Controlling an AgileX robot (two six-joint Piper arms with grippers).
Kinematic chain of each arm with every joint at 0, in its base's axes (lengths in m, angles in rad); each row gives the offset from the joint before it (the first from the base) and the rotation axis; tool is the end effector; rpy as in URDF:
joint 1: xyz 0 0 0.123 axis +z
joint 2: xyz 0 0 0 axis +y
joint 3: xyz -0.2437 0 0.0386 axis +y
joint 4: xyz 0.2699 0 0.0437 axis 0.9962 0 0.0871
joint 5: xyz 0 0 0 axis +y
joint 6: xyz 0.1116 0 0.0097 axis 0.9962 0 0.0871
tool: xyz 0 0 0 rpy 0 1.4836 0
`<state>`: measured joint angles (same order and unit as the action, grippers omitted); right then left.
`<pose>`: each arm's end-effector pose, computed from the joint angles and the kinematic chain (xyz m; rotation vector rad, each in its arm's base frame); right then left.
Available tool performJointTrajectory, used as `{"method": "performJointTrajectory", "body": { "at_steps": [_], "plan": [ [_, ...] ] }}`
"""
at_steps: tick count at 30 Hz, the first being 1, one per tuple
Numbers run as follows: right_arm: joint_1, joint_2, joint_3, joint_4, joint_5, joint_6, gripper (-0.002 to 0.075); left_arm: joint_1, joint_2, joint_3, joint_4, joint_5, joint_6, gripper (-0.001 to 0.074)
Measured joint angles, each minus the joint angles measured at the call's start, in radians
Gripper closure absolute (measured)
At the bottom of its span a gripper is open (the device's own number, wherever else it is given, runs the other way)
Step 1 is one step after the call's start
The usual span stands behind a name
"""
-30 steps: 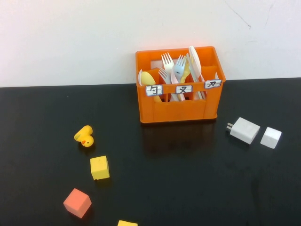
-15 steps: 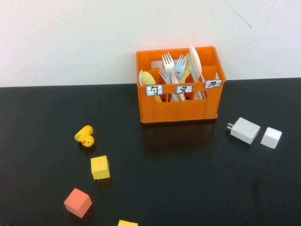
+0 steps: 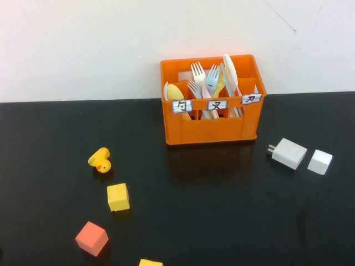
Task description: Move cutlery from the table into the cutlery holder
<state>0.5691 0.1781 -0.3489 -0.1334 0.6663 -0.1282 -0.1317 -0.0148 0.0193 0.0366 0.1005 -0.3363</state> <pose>0.1129 0.0613 0.2492 -0.7219 1.8393 0.1377 0.1367 -0.0177 0.1984 -0.1371 1.5926 -0.3334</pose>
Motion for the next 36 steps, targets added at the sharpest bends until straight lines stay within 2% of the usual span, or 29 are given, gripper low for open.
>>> {"method": "performJointTrajectory", "body": {
  "at_steps": [6,11,32,36],
  "plan": [
    [0.0,0.0,0.0,0.0,0.0,0.0,0.0728,0.109,0.0,0.0,-0.093,0.03,0.0,0.0736],
    [0.0,0.0,0.0,0.0,0.001,0.0,0.0728,0.154,0.0,0.0,-0.127,0.202,-0.001,0.0736],
    [0.0,0.0,0.005,0.0,0.001,0.0,0.0728,0.157,0.0,-0.002,-0.127,0.215,0.021,0.0736],
    [0.0,0.0,0.005,0.0,0.001,0.0,0.0728,0.124,0.0,-0.002,-0.111,0.215,0.062,0.0736]
  ]
}}
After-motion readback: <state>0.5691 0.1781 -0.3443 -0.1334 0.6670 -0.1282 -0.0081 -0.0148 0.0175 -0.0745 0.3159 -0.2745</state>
